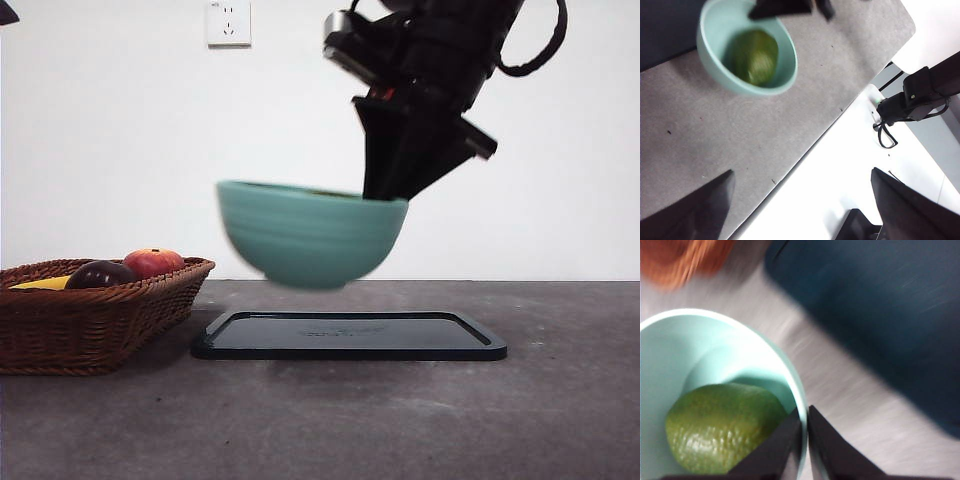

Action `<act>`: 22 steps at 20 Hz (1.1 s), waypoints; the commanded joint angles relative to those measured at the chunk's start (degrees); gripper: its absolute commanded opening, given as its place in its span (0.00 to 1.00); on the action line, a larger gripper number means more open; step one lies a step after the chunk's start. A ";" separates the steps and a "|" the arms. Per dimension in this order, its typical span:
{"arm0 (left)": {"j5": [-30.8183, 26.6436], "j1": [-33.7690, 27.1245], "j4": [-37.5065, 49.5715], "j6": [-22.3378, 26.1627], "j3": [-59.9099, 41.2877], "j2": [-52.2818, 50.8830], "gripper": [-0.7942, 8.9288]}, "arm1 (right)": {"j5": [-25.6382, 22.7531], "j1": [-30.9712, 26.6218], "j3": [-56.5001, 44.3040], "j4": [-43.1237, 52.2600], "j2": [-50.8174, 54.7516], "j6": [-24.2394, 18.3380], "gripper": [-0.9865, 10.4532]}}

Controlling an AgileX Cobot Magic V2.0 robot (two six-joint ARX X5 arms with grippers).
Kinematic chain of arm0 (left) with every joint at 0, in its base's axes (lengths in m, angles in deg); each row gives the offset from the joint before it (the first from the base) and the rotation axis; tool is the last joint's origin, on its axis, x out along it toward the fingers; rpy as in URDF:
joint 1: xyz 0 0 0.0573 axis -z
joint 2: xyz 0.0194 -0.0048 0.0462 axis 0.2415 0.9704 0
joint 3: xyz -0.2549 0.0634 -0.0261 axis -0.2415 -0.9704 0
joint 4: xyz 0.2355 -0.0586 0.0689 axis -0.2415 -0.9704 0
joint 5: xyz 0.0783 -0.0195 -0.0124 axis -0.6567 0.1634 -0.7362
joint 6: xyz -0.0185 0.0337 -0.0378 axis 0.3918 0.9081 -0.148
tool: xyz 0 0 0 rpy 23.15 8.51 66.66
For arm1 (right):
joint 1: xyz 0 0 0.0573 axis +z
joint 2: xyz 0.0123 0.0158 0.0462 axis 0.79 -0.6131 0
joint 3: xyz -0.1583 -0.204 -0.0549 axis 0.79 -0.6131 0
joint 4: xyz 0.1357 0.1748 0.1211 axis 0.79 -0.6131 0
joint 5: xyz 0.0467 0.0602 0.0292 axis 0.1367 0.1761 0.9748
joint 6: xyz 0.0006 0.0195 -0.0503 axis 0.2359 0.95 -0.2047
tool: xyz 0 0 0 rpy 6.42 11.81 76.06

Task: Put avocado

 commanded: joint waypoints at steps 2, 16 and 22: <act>0.31 0.31 0.37 0.48 0.57 0.24 0.53 | 0.02 -2.95 5.97 -0.42 -4.33 0.92 0.10; 0.31 0.52 0.42 0.72 0.57 0.24 0.53 | -1.14 -10.16 23.15 -1.36 -26.93 0.83 0.10; 0.31 0.52 0.37 0.72 0.57 0.24 0.53 | -1.22 -10.14 23.15 -1.01 -27.58 0.63 0.10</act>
